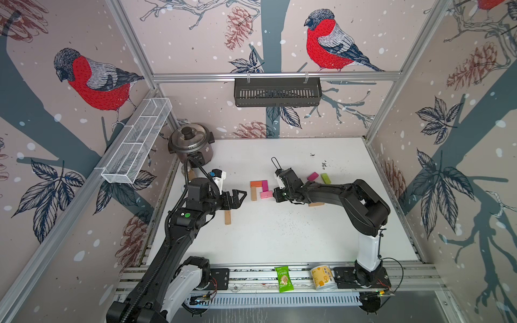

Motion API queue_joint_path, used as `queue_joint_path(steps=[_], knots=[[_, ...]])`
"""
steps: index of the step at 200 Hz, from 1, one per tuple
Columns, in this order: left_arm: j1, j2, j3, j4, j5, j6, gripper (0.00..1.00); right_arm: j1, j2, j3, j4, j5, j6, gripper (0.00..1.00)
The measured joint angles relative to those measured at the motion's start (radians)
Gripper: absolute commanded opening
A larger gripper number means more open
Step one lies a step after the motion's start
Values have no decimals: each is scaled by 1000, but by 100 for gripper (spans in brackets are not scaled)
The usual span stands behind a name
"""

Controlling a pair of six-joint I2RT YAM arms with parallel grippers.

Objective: Assemble the letter p with building blocks
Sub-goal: Assemble the building block at the center of the board.

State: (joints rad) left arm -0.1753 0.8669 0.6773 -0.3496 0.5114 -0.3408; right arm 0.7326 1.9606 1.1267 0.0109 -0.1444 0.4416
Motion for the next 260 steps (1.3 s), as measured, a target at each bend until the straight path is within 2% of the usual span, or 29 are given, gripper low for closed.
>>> queue_joint_path(steps=[260], knots=[[0, -1, 0, 0, -15, 0, 98, 20, 42, 41, 28, -18, 0, 21]])
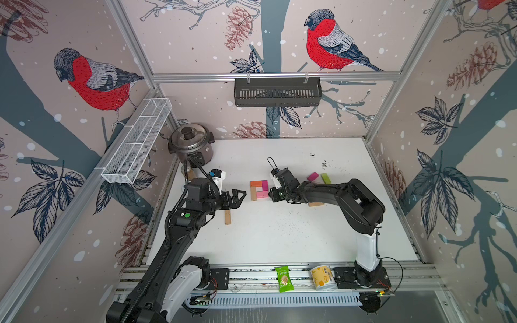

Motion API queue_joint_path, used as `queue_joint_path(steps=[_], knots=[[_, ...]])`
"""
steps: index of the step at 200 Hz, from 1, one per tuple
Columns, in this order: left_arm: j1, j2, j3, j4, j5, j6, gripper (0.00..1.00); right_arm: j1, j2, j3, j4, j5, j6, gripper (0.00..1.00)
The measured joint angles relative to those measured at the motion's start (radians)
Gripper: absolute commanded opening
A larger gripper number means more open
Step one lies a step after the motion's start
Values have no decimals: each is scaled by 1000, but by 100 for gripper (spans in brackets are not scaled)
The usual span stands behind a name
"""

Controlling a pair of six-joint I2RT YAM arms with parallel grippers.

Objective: Assemble the letter p with building blocks
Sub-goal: Assemble the building block at the center of the board.

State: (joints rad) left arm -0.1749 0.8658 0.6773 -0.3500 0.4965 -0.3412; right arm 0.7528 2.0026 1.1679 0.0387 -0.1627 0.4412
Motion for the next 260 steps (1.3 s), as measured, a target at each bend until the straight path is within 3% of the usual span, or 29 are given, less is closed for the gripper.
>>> queue_joint_path(steps=[106, 173, 219, 260], knots=[[0, -1, 0, 0, -2, 0, 98, -13, -22, -21, -4, 1, 2, 23], [1, 42, 19, -8, -39, -2, 98, -39, -230, -146, 25, -5, 5, 32], [-25, 55, 36, -42, -140, -34, 97, -69, -375, -258, 62, 0, 5, 48], [-68, 14, -25, -54, -259, -190, 97, -84, -511, -334, 87, 16, 8, 69]])
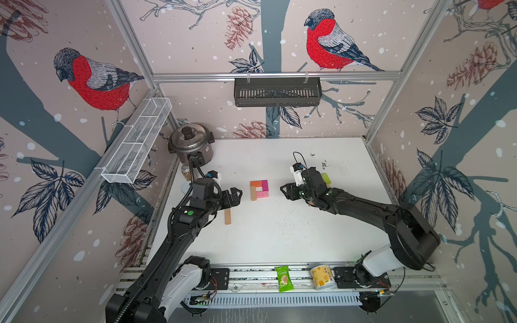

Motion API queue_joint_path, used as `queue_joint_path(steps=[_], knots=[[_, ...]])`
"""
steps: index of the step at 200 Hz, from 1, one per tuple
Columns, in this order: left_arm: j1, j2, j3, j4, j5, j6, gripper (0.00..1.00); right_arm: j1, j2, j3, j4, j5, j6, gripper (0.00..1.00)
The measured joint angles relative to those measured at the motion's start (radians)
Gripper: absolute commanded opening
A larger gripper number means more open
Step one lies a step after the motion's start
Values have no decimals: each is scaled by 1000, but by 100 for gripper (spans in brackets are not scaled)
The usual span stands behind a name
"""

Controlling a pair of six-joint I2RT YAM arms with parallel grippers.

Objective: Assemble the letter p with building blocks
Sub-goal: Assemble the building block at the center of the board, then pick up the building block from the center of the board.

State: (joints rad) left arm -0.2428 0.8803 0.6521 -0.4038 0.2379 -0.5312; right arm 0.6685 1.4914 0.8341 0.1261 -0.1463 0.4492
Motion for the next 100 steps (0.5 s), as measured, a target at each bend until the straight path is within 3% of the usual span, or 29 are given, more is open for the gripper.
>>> queue_joint_path(steps=[26, 52, 100], knots=[[-43, -73, -141, -2, -85, -136, 97, -2, -121, -49, 10, 13, 0, 83], [-56, -82, -213, 11, -166, -228, 97, -8, -226, -82, 1, 16, 0, 90], [-62, -43, -279, 65, -216, -274, 97, -11, -415, -184, -27, 17, -7, 100]])
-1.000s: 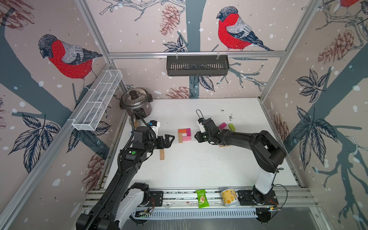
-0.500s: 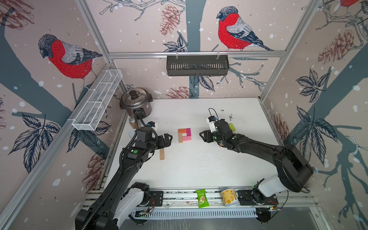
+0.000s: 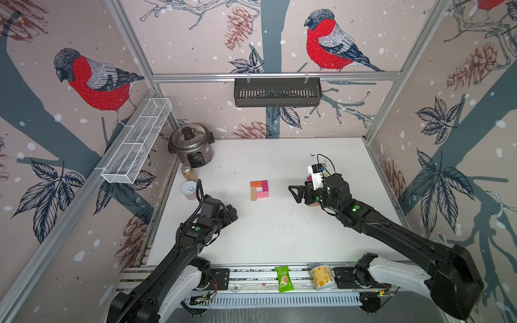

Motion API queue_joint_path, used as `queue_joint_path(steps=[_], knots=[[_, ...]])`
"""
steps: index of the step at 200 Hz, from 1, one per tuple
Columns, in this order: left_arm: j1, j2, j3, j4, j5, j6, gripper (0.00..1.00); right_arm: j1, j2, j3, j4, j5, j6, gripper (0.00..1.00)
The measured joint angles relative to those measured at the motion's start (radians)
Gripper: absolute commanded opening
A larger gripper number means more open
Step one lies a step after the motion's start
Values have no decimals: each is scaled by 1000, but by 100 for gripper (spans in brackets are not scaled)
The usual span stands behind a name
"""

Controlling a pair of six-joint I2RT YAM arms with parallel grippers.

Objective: Assemble the letter p with building blocks
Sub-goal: Pick up the building block from the center of the board.

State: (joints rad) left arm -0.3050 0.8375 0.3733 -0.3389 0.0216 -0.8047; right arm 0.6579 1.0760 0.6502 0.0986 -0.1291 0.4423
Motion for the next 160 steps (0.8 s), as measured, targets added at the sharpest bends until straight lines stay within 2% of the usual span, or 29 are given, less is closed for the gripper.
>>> queue_joint_path(steps=[29, 61, 110, 160], knots=[[-2, 48, -6, 23, -1, 6, 96, 0, -84, -110, 7, 0, -2, 100], [-13, 105, -1, 37, -3, 29, 89, 0, -105, -200, 65, -3, 0, 100], [-49, 195, 13, 42, -18, 58, 76, 3, -76, -233, 150, 16, 0, 100], [-133, 229, 62, 32, -85, 71, 65, 3, -75, -262, 188, 77, 0, 100]])
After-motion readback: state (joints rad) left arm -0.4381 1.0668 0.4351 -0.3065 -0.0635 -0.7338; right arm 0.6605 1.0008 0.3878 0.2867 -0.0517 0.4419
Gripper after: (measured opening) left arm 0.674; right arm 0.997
